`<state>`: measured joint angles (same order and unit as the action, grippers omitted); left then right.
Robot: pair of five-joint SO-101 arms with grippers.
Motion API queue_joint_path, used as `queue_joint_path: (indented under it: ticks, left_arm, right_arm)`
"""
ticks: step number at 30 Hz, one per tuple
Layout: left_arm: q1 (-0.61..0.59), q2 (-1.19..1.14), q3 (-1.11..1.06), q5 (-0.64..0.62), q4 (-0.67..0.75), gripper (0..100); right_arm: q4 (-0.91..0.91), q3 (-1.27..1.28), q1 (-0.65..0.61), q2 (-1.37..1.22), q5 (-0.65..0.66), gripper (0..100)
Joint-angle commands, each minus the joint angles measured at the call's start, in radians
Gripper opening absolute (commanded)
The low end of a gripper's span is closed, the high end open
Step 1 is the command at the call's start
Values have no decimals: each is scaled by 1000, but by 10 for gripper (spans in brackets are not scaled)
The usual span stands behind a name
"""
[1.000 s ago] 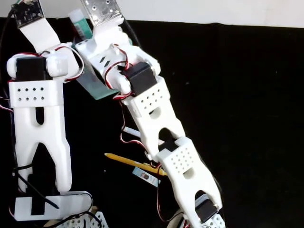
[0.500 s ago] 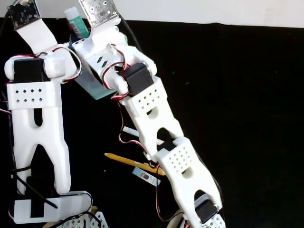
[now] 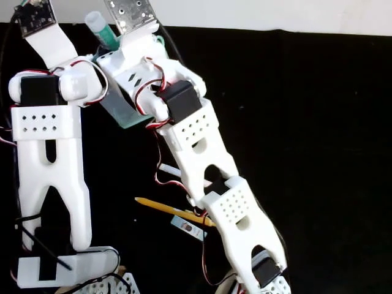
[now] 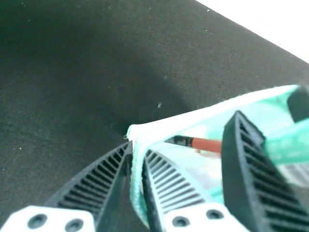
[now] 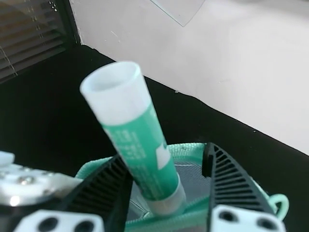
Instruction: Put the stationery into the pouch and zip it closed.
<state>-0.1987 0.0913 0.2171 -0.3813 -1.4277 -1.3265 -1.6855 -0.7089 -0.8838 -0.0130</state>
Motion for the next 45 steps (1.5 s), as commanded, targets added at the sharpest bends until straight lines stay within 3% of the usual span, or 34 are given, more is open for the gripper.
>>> queue_joint_path:
  ticks: [1,16,40,45]
  left_arm:
    - [-18,-12,-18,5,2,7]
    - [-18,-12,-18,6,2,7]
    - [-18,-12,-18,6,2,7]
    - [-18,-12,-16,6,2,7]
  right_arm:
    - [-1,-84,25,12,-2,256]
    - [-2,-84,-15,153,-25,255]
    - [-4,-84,74,237,-55,255]
    - [-73,-82,113,308,-51,255]
